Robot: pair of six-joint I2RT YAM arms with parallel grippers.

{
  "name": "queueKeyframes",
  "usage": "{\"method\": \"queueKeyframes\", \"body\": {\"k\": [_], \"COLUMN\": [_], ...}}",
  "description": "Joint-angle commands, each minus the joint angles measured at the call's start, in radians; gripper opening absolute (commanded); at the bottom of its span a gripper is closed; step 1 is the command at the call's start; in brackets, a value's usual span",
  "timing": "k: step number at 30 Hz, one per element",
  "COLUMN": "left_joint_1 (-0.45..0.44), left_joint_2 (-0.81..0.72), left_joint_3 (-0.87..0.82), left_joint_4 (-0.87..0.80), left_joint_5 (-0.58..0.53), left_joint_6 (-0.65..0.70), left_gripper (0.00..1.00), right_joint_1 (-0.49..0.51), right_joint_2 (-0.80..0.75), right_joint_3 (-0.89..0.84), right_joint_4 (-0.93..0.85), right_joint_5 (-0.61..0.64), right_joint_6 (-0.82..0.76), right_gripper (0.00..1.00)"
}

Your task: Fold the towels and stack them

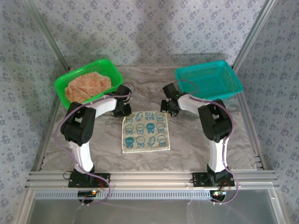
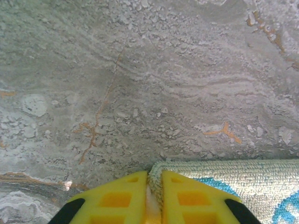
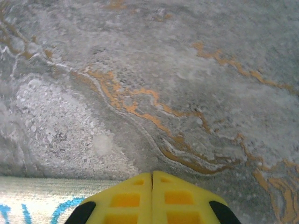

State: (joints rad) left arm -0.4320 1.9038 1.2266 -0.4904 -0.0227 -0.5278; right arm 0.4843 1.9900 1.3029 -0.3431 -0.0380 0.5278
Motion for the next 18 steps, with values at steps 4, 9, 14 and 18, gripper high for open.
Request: {"method": "queueKeyframes", "body": {"k": [4,9,14,18], "left_joint_1": [0.001,0.002,0.002,0.002], "left_joint_2": [-0.019,-0.058,-0.106,-0.153], "left_joint_3": [-0.014,-0.005,-0.019,-0.067], "left_joint_4": [-0.014,-0.022,-0.015,0.014], "left_joint_5": [0.009,0.007,0.001,0.004], "left_joint_6": [0.017,0.022,0.038,0.043], "left_gripper": [0.0,0.0,0.0,0.0], "right_joint_1": [0.009,0.01,0.008,0.013], "right_joint_2": [-0.023,-0.089,-0.143,-0.203], "right_joint_3": [-0.021,-0.04,-0.075,-0.147], "right_joint_4": [-0.028,0.013,0.046,0.085], "right_joint_5": [0.016,0.014,-0.003,-0.016], "right_joint_6": [-0.031,-0.083,-0.136,-0.154], "right_gripper": [0.0,0.0,0.0,0.0]}}
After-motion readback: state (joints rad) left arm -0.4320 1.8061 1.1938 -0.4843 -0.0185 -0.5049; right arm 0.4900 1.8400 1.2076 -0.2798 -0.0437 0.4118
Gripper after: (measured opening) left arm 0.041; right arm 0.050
